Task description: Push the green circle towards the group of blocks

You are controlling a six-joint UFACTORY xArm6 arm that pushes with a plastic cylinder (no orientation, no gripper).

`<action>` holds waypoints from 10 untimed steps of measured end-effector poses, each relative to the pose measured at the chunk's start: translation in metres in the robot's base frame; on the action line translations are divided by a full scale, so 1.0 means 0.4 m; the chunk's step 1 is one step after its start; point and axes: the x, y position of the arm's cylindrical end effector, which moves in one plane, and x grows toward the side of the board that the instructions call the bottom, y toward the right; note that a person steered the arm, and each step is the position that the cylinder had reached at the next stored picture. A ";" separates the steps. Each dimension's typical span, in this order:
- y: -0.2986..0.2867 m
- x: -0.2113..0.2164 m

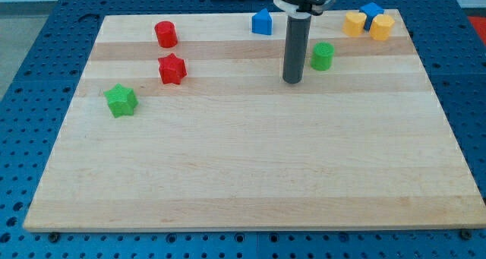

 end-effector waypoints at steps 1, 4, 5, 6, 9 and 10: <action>0.004 0.000; 0.027 0.000; 0.029 -0.001; 0.030 -0.019; 0.030 -0.029; 0.030 -0.071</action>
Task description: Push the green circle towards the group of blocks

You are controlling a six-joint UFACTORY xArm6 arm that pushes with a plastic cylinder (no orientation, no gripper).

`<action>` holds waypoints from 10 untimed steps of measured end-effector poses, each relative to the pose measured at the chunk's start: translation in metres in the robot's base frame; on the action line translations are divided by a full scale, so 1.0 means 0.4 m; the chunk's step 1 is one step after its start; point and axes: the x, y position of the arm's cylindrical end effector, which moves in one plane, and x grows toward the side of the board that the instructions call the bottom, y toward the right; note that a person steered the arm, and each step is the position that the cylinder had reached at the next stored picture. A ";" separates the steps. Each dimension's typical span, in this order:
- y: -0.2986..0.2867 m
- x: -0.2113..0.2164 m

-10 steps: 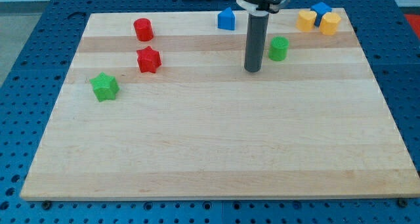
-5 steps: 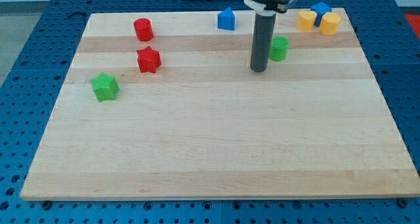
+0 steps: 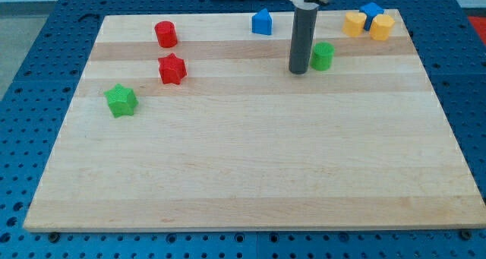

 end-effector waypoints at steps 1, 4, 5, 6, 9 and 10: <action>0.000 -0.003; 0.038 -0.020; 0.048 -0.016; 0.057 -0.010; 0.072 -0.026; 0.072 -0.026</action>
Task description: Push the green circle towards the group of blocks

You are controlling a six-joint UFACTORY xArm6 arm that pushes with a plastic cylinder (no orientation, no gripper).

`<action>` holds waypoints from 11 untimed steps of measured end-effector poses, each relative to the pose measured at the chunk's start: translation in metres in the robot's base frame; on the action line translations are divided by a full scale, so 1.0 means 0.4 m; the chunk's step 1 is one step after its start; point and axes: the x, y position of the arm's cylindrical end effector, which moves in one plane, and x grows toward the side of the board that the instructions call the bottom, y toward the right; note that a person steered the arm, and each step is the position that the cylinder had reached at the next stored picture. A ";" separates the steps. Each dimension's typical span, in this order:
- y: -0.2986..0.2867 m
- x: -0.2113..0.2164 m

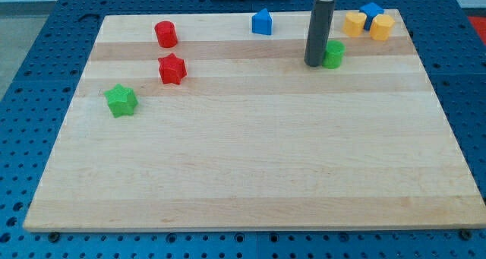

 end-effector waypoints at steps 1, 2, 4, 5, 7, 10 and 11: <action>0.012 -0.004; 0.025 -0.004; 0.040 0.002; 0.076 0.002; 0.150 -0.008; 0.214 -0.016; 0.217 -0.016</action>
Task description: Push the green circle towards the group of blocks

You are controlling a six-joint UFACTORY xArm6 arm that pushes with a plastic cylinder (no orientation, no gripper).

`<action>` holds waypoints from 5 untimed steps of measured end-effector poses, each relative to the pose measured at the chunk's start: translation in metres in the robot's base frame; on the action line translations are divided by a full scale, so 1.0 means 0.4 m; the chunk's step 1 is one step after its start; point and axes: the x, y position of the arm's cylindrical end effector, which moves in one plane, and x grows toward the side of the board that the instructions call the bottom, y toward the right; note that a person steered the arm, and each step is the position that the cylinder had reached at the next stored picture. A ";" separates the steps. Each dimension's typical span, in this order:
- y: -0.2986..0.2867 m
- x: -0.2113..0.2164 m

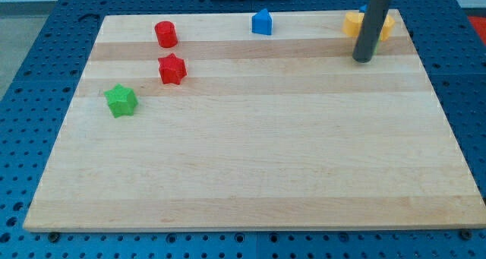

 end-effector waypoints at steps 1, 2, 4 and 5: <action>0.057 0.000; 0.081 -0.001; 0.081 -0.039; 0.081 -0.039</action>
